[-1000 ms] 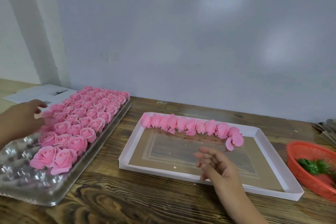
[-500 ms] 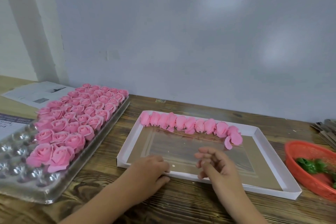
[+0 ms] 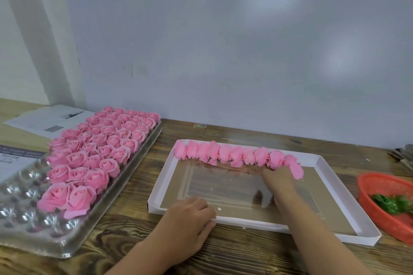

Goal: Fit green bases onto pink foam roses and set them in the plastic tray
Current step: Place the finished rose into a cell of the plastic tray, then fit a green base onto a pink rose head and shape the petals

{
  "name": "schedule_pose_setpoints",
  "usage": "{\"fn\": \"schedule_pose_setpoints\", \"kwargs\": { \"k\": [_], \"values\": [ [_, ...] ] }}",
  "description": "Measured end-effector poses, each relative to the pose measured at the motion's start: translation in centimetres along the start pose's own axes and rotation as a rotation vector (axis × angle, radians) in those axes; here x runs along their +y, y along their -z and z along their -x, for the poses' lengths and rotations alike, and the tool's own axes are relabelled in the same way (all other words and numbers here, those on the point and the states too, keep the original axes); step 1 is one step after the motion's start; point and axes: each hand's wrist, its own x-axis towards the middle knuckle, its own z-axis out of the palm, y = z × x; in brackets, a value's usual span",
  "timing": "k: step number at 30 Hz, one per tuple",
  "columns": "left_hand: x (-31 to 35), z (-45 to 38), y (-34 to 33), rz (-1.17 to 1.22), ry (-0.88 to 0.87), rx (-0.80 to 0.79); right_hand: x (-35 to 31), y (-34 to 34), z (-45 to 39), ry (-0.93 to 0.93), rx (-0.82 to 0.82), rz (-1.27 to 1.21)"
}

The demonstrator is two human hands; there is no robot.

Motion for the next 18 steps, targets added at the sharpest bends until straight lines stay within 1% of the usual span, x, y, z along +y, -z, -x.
{"fn": "schedule_pose_setpoints", "kwargs": {
  "k": [3, 6, 8, 14, 18],
  "values": [
    [0.0, 0.0, 0.0, -0.001, -0.017, 0.017, -0.7, -0.4, -1.0, -0.09, 0.082, 0.125],
    [0.0, 0.0, 0.0, 0.011, -0.027, 0.033, -1.2, -0.2, -1.8, -0.155, 0.152, 0.199],
    [-0.1, 0.1, -0.1, 0.029, -0.017, 0.022, -1.2, -0.3, -2.3, -0.201, 0.164, 0.237],
    [-0.2, 0.1, -0.2, 0.02, -0.021, 0.037, -0.9, -1.0, -3.3, -0.161, 0.126, 0.313],
    [-0.4, 0.1, -0.3, 0.021, -0.035, 0.046, -1.3, -1.3, -3.4, -0.184, 0.161, 0.286]
  ]
}}
